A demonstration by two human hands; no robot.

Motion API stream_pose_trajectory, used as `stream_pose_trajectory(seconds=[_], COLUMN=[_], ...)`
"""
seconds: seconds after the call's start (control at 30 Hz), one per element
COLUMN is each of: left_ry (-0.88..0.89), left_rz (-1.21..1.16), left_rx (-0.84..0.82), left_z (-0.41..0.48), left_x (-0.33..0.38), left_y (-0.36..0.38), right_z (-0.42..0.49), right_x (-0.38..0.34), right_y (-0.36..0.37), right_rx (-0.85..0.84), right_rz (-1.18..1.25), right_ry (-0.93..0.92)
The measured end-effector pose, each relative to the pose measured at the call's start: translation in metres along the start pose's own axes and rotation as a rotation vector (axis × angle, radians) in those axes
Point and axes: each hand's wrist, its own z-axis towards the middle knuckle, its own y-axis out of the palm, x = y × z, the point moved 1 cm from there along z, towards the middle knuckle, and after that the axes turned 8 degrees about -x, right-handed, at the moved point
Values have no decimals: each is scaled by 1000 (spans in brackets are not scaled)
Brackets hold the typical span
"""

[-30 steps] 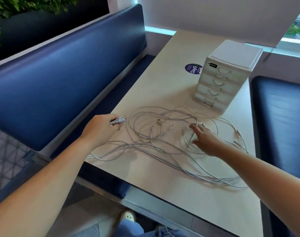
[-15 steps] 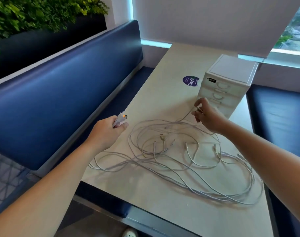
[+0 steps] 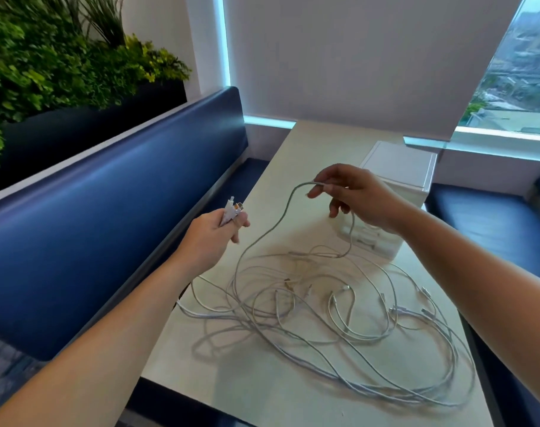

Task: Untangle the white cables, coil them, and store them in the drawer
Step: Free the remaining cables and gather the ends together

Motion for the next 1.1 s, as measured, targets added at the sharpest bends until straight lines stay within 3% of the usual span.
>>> stream_pose_trajectory(seconds=[0.1,0.23,0.4,0.6,0.77,0.97,1.1], left_ry=[54,161,146,188,225,213,173], left_rz=[-40,-159,-66,-111,-233,-384,-366], left_rx=[3,-133,-186,-34,163,314,323], left_z=[5,6,8,8,12,12,10], left_x=[5,24,34,36,38,36,24], left_y=[1,13,27,17,-11,-46,-53], right_z=[-4,-9,-8,-15,-15,-18,-8], right_x=[-13,-29,-20,39,95,142,155], right_y=[4,15,20,21,16,7,0], right_rx=[-53,-120,-76,-170,-42,40,148], right_rz=[24,-24,-42,-436,-519,-475,-197], right_ry=[-53,-123,-108,89,209,393,451])
